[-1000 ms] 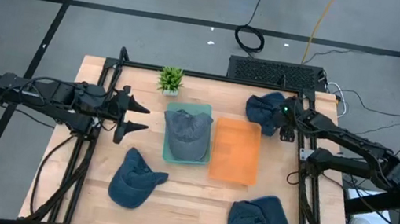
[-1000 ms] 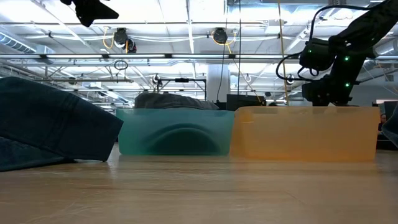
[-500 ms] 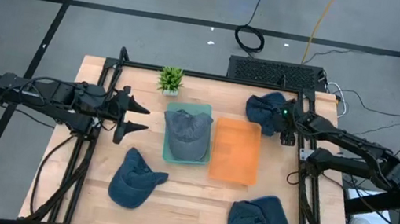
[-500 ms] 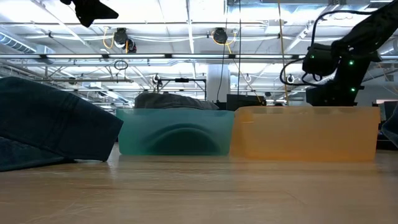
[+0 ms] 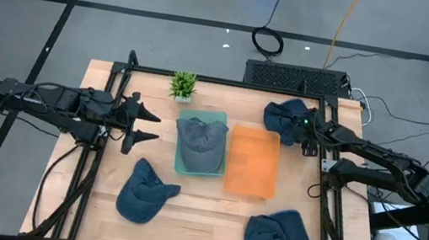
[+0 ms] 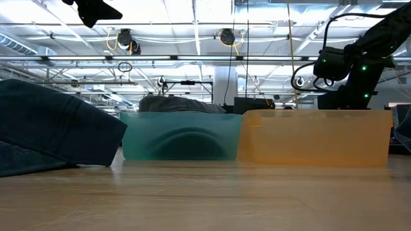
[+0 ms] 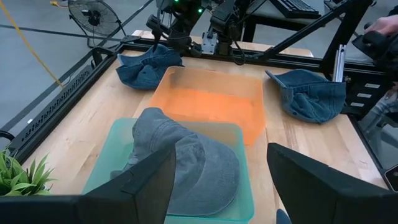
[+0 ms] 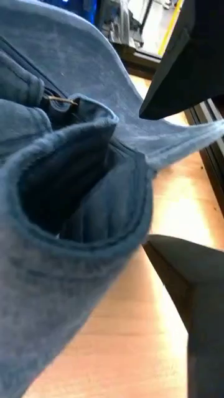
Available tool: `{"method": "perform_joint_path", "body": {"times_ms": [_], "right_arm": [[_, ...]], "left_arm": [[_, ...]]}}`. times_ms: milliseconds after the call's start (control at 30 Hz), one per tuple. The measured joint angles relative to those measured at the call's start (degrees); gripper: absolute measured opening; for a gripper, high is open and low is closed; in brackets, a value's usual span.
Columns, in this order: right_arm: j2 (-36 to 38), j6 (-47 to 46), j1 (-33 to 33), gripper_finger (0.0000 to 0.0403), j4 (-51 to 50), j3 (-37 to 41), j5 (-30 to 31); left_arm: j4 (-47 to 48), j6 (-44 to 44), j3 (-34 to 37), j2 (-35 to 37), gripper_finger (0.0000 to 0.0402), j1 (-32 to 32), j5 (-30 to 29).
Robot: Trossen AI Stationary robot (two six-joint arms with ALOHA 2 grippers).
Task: Pick & Place hat
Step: Put the top right blue cap into the orange bin
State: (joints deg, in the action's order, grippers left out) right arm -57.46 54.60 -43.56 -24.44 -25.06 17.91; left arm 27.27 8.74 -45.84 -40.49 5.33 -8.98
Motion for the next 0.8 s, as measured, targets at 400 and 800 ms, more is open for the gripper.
{"method": "perform_joint_path", "body": {"times_ms": [400, 800], "right_arm": [[0.0, -1.2, 0.2, 0.0059, -1.0, 0.0, 5.0], [0.5, 1.6, 0.3, 0.0004, -6.4, -1.9, 11.9]], "left_arm": [[0.1, 0.3, 0.0, 0.0, 0.0257, 0.0, 0.0], [1.3, -0.9, 0.0, 0.0, 0.0258, 0.0, -0.2]]}}
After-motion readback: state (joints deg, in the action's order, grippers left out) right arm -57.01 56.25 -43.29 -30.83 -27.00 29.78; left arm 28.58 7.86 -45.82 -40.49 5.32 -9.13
